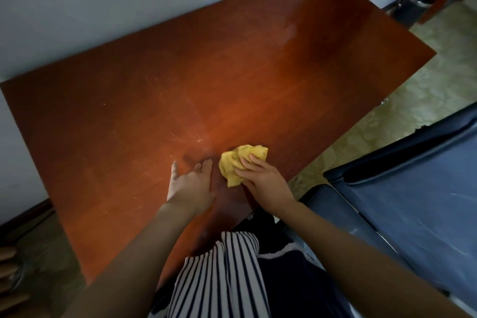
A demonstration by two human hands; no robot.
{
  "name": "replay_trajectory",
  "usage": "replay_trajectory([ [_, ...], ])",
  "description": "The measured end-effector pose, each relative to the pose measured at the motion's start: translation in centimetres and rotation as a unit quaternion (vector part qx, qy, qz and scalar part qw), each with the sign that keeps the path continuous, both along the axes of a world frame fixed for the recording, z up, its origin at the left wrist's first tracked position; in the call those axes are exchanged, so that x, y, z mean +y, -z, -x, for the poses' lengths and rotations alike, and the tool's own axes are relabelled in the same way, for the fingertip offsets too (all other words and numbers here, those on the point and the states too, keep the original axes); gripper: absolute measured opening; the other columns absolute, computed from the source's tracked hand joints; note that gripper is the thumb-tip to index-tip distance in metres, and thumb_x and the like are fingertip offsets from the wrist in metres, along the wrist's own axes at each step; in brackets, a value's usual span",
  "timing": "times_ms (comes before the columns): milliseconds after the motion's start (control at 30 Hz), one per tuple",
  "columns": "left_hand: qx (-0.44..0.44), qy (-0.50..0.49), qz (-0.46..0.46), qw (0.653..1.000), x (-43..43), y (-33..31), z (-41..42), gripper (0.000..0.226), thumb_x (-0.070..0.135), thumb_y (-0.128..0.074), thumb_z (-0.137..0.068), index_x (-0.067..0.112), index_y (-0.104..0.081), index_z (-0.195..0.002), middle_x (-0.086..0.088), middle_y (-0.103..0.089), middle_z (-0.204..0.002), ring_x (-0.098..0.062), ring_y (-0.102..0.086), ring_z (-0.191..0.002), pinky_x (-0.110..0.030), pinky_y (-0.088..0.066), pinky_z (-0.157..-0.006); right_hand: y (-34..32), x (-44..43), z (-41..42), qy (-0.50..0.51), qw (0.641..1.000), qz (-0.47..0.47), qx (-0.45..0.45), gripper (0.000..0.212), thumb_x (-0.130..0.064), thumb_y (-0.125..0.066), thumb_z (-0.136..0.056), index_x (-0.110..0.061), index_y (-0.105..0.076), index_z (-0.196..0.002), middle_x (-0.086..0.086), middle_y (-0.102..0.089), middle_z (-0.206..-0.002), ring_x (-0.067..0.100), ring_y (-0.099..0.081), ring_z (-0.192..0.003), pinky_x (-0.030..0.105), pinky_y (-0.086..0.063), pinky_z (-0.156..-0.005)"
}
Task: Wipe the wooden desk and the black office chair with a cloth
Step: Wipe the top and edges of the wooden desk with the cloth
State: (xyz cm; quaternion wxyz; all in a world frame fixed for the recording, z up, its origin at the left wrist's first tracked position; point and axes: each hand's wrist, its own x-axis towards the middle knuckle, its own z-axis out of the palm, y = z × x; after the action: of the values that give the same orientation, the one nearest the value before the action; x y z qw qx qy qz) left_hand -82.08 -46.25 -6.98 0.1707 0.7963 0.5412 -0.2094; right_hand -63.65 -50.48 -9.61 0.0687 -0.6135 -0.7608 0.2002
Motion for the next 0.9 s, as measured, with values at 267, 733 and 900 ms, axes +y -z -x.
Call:
replay_trajectory([
  [267, -0.041, 0.003, -0.054, 0.998, -0.3, 0.3, -0.1, 0.070, 0.052, -0.041, -0.093, 0.021, -0.014, -0.149, -0.003, -0.036, -0.150, -0.019, -0.051, -0.124, -0.048, 0.003, -0.116, -0.1, -3.0, -4.0, 0.050, 0.997, -0.058, -0.032, 0.032, -0.006, -0.072, -0.081, -0.014, -0.071, -0.111, 0.008, -0.065, -0.122, 0.032, -0.056, -0.119, 0.046, -0.054, -0.088],
  [733, -0.022, 0.032, 0.004, 0.999, -1.4, 1.0, 1.8, 0.112, 0.067, -0.056, -0.075, 0.023, 0.016, -0.148, 0.008, 0.011, -0.158, -0.005, 0.008, -0.144, -0.056, 0.020, -0.105, -0.9, 7.8, -12.6, 0.289, 0.952, 0.073, -0.069, 0.039, -0.017, -0.043, -0.099, -0.016, -0.049, -0.137, 0.017, -0.051, -0.136, 0.035, -0.049, -0.121, 0.039, -0.040, -0.096],
  [900, -0.026, 0.025, 0.008, 0.999, -1.5, 1.0, 1.8, 0.113, 0.066, -0.058, -0.075, 0.022, 0.016, -0.148, 0.009, 0.010, -0.158, -0.005, 0.008, -0.144, -0.053, 0.023, -0.103, -0.3, 6.7, -8.9, 0.335, 0.939, 0.055, -0.054, 0.044, -0.006, -0.040, -0.098, -0.018, -0.044, -0.141, 0.012, -0.036, -0.149, 0.034, -0.034, -0.134, 0.045, -0.037, -0.104],
])
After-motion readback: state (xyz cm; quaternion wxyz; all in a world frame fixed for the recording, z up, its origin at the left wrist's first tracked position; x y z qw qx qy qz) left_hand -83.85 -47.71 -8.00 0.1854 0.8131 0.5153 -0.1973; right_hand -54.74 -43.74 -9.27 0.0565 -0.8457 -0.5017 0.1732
